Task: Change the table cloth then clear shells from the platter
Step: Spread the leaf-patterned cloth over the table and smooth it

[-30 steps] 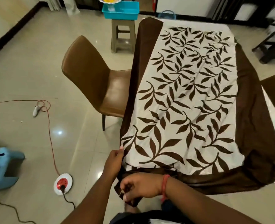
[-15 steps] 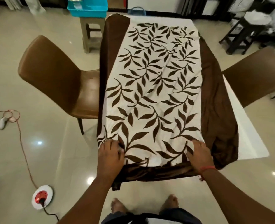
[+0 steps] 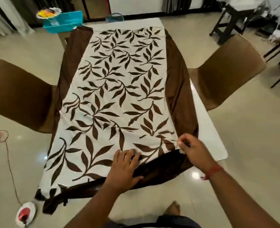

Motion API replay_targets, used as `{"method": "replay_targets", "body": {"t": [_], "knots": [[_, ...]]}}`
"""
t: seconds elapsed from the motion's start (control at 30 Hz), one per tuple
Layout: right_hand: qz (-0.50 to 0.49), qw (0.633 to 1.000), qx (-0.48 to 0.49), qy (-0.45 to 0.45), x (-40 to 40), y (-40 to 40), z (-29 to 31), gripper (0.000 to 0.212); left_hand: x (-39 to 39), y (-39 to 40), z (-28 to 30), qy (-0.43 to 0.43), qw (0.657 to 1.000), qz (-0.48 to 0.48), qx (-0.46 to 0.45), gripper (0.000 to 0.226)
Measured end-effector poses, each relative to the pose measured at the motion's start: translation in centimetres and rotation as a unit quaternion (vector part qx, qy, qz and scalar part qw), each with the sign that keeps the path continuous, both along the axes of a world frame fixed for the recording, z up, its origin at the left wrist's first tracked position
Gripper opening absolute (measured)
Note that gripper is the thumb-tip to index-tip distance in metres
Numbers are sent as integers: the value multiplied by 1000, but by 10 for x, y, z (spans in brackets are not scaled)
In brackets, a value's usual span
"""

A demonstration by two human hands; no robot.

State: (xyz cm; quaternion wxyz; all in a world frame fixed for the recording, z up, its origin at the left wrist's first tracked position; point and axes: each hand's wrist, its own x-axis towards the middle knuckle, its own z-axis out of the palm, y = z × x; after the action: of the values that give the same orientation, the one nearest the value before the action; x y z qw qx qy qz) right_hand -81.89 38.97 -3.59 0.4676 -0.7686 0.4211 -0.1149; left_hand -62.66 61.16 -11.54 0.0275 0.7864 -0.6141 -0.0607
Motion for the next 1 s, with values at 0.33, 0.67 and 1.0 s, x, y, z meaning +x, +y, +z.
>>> {"method": "replay_targets", "body": {"t": [0.33, 0.67, 1.0], "knots": [[-201, 970, 35, -132, -41, -74, 14, 21, -54, -68, 48, 13, 982, 169, -80, 33], [267, 923, 261, 96, 0, 124, -63, 25, -22, -76, 112, 238, 921, 232, -203, 33], [-242, 809, 533, -58, 110, 200, -95, 20, 37, 99, 44, 230, 897, 344, -153, 10]]}}
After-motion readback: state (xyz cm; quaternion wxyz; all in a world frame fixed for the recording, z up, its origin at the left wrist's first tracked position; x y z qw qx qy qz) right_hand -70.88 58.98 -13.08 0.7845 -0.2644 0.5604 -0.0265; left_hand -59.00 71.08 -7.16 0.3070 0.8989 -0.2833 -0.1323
